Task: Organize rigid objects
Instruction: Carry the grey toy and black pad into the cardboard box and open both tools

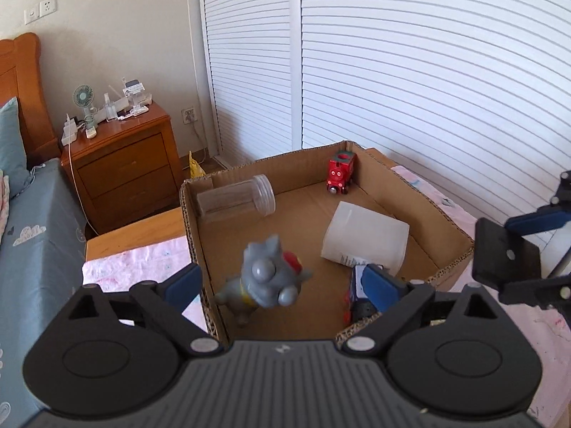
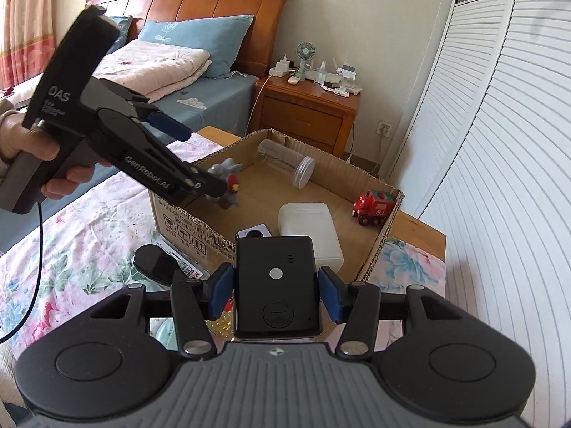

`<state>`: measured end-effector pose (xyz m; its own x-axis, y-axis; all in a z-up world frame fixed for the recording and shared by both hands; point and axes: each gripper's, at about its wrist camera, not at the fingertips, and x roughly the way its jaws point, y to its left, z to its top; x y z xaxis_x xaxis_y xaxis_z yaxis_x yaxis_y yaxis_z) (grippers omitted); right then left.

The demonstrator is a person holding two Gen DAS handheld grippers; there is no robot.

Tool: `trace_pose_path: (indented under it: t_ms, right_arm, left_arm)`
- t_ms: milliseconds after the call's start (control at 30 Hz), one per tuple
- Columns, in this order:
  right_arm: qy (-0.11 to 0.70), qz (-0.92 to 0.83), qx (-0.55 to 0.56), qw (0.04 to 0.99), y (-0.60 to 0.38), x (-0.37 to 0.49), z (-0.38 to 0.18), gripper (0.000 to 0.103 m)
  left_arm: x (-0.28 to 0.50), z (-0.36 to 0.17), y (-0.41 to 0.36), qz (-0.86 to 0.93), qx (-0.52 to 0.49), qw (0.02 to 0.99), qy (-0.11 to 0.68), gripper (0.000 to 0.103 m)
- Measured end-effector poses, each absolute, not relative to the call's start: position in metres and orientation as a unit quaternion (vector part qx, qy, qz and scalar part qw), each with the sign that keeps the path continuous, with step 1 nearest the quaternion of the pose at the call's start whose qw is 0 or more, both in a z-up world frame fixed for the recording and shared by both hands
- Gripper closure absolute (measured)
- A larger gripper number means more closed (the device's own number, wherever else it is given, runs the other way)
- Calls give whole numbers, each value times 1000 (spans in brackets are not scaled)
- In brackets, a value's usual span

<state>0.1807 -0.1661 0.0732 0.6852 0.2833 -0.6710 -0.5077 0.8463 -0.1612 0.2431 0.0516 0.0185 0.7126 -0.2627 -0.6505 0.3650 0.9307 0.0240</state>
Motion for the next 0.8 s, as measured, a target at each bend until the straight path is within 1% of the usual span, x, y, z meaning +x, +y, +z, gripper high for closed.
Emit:
trace_pose_path:
  t_ms: [67,233,367,567,733,767,800]
  right_arm:
    - [332,221,-172,901,-162,186,74,46]
    - [334,226,-169,899,-150,205,78,46]
    - [333,230,-166,899,-136,221,83,46]
    - [334,239,-175,895,-104,256,88,46]
    - [343,234,-170,894,-76,293,82,46]
    - [343,230,-170,895,-72,299,80,45]
    - [343,221,-165,898,-69,306,78,38]
  left_arm:
    - [228,17,56,-168,73,923,338,2]
    - [192,11,60,-160,81,923,340,1]
    - [173,5,66,-157,60,924,344,1]
    - [157,-3,81,-146,12,929,339,1]
    - [150,-8,88,-126,4,930,345,1]
    - [148,-10,89,-122,9,931,345,1]
    - [147,-11,88,-117,14,931,346,1]
